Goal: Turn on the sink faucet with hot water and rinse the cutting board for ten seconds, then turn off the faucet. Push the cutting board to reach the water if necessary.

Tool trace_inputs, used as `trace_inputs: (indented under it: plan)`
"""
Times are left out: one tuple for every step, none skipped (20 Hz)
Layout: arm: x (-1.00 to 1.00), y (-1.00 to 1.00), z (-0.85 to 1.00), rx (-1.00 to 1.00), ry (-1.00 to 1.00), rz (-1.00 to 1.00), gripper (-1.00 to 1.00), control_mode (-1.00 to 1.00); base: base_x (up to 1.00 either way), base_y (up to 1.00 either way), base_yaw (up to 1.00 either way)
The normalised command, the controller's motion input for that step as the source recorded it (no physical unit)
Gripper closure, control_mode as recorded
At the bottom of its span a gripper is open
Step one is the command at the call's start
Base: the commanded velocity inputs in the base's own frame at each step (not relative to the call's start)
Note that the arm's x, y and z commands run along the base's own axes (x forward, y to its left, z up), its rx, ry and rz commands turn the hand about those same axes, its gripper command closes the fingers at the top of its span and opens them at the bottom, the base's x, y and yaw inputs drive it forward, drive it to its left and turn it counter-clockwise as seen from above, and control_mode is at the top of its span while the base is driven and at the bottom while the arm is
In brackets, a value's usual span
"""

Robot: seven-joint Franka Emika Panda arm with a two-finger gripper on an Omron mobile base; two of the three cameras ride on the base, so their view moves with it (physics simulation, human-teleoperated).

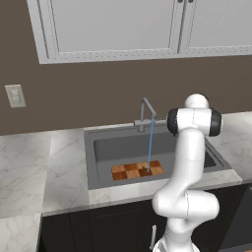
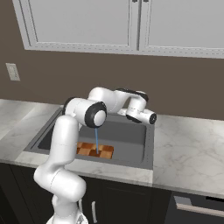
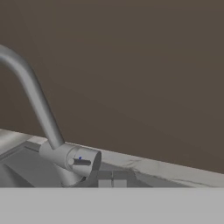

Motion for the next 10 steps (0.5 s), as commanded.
trace_inputs:
  plan:
    - [0.00,0.00,0.00,0.00,0.00,0.00,1.00,-1.00,0.00,0.00,0.00]
    - [0.00,0.00,0.00,0.00,0.00,0.00,1.00,-1.00,0.00,0.00,0.00]
    - [0.00,0.00,0.00,0.00,0.00,0.00,1.00,-1.00,0.00,0.00,0.00]
    - [0.00,0.00,0.00,0.00,0.00,0.00,1.00,-1.00,0.00,0.00,0.00]
    - [0.00,0.00,0.00,0.00,0.00,0.00,1.00,-1.00,0.00,0.00,0.00]
    - [0.00,0.00,0.00,0.00,0.00,0.00,1.00,-1.00,0.00,0.00,0.00]
    - [0.00,0.00,0.00,0.00,0.00,0.00,1.00,-1.00,0.00,0.00,0.00]
    - [0.00,0.00,0.00,0.00,0.00,0.00,1.00,-1.00,0.00,0.00,0.00]
    - [0.00,0.00,0.00,0.00,0.00,0.00,1.00,-1.00,0.00,0.00,0.00]
    - [0.00,0.00,0.00,0.00,0.00,0.00,1.00,-1.00,0.00,0.00,0.00]
